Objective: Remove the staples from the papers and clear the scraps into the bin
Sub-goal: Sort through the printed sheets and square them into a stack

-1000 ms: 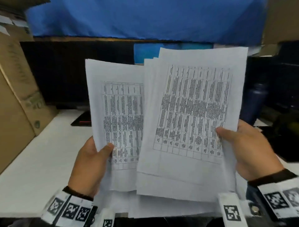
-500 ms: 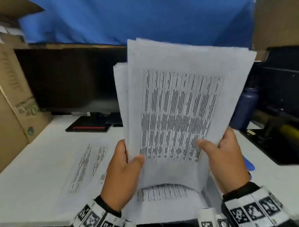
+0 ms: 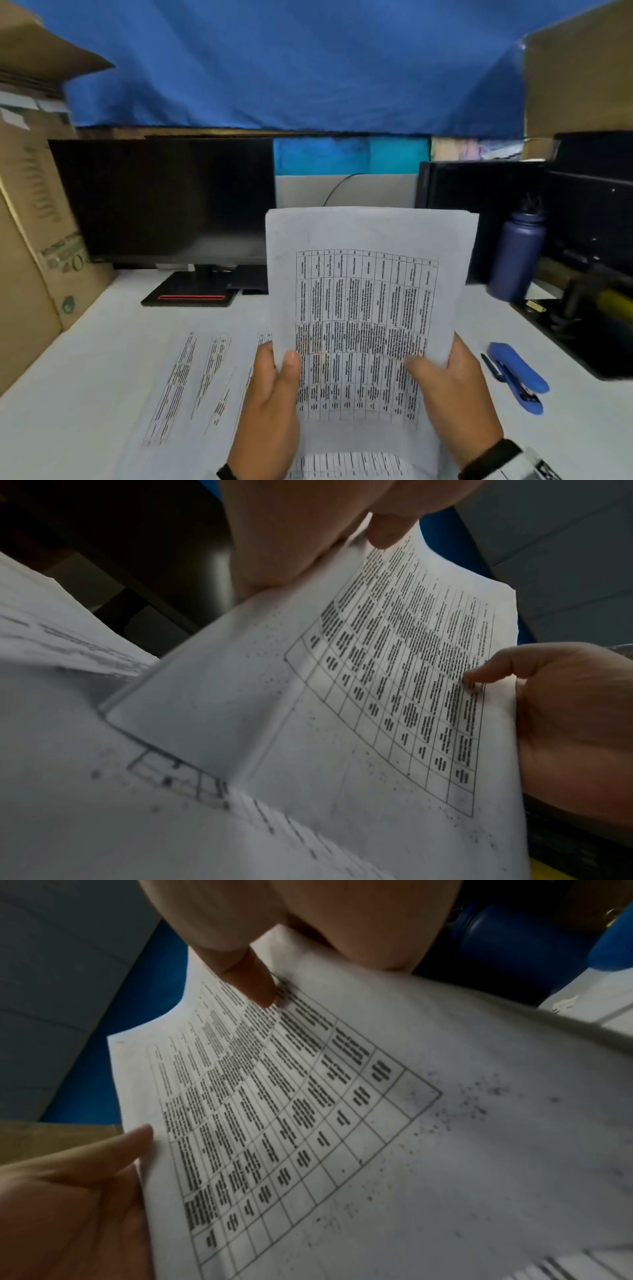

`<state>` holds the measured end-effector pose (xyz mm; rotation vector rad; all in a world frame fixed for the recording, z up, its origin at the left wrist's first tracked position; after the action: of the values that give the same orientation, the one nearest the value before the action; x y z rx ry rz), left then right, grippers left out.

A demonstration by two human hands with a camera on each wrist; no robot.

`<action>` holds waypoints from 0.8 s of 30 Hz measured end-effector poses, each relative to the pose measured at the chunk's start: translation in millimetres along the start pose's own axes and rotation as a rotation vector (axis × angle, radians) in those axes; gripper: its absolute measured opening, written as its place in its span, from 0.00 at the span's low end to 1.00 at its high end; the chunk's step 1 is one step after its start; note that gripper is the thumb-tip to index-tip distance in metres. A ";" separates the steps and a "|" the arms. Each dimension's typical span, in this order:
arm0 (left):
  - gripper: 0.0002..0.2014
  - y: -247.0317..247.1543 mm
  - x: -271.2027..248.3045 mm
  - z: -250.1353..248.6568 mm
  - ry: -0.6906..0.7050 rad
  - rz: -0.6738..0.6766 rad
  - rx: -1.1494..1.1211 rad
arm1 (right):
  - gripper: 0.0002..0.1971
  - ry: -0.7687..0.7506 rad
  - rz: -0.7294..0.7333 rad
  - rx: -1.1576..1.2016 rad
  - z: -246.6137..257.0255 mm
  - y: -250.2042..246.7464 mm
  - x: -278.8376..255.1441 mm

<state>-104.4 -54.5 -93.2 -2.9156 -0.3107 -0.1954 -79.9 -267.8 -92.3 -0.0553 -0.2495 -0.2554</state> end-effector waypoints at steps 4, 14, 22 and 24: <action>0.10 -8.3 5.8 -2.3 0.092 0.043 0.027 | 0.08 -0.022 -0.062 -0.037 10.5 -3.2 -1.8; 0.29 -31.7 58.8 30.1 -0.141 0.647 1.285 | 0.15 -0.163 -0.466 -0.085 46.7 -96.3 33.7; 0.19 8.0 76.2 57.3 -0.258 0.592 1.455 | 0.15 -0.129 -0.449 -0.091 48.1 -99.6 36.1; 0.21 15.3 77.4 52.9 -0.289 0.522 1.426 | 0.15 -0.123 -0.435 -0.102 47.2 -97.6 36.2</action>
<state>-20.3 -42.7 -135.6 -1.4975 0.2258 0.3845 -82.2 -366.8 -35.3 -0.1182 -0.3698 -0.6994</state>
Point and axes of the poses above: each hand's wrist, its own x-axis towards the middle knuckle, its own y-axis out of the palm, z = x × y, the point moved 5 cm from there along x, towards the middle knuckle, and after that the axes turned 5 degrees about x, right-handed, at the moved point
